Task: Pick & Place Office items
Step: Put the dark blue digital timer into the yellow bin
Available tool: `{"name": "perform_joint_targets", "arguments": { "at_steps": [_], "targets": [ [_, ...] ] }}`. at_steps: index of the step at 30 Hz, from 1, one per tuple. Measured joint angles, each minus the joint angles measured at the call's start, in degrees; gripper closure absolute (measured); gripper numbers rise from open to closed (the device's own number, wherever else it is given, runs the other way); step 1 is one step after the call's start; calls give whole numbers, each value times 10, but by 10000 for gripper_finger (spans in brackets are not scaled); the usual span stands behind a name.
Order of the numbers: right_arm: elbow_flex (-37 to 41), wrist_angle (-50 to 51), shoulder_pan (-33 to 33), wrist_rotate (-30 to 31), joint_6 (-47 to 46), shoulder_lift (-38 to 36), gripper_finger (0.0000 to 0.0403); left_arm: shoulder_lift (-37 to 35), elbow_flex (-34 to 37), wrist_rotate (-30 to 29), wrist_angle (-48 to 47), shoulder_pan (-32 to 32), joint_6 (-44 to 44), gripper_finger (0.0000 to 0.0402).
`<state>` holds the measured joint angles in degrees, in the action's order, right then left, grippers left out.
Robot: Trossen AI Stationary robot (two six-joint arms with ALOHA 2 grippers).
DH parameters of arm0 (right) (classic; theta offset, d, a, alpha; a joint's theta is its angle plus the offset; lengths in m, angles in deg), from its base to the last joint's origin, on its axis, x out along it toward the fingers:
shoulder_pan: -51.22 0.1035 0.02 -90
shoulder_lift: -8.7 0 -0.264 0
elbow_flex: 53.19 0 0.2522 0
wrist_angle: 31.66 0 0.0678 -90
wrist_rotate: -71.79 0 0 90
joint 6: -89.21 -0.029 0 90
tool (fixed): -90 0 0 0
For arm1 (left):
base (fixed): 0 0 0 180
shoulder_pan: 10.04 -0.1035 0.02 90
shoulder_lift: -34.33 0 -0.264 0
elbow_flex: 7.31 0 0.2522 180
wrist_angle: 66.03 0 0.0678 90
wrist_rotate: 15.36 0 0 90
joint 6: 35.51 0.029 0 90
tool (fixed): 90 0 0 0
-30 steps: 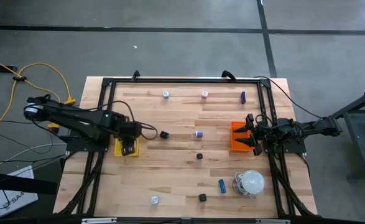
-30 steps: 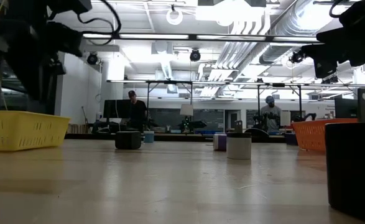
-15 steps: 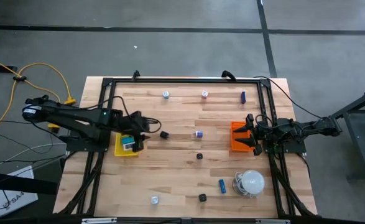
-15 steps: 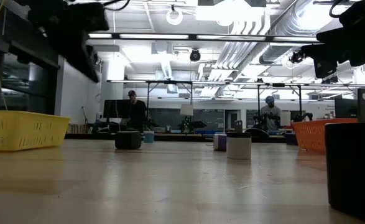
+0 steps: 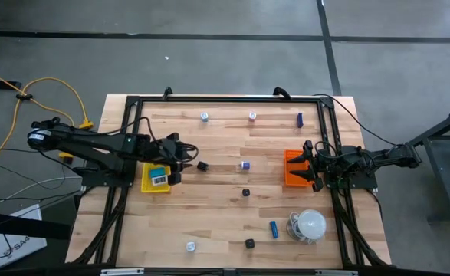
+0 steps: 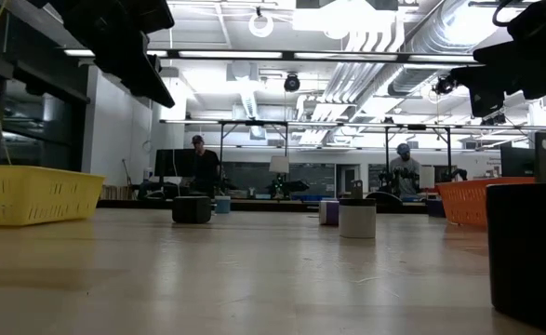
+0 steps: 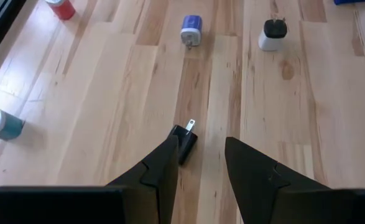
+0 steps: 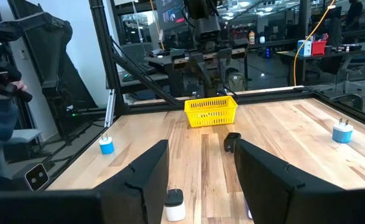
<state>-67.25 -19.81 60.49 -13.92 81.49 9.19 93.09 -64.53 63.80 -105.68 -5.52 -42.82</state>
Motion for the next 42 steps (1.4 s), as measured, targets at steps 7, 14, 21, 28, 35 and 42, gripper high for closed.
{"name": "perform_joint_targets", "arguments": {
  "at_steps": [7,14,21,28,35,42],
  "targets": [
    [0,0,0,0,0,0,233,0,0,0,0,0,0,275],
    [0,0,0,0,0,0,233,0,0,0,0,0,0,275],
    [0,0,0,0,0,0,233,0,0,0,0,0,0,275],
    [0,0,0,-2,0,0,233,0,0,1,0,0,0,275],
    [0,-10,0,-2,0,0,233,0,0,1,0,0,0,275],
    [-11,-64,0,7,-17,7,233,0,0,1,0,0,0,275]
  ]
}}
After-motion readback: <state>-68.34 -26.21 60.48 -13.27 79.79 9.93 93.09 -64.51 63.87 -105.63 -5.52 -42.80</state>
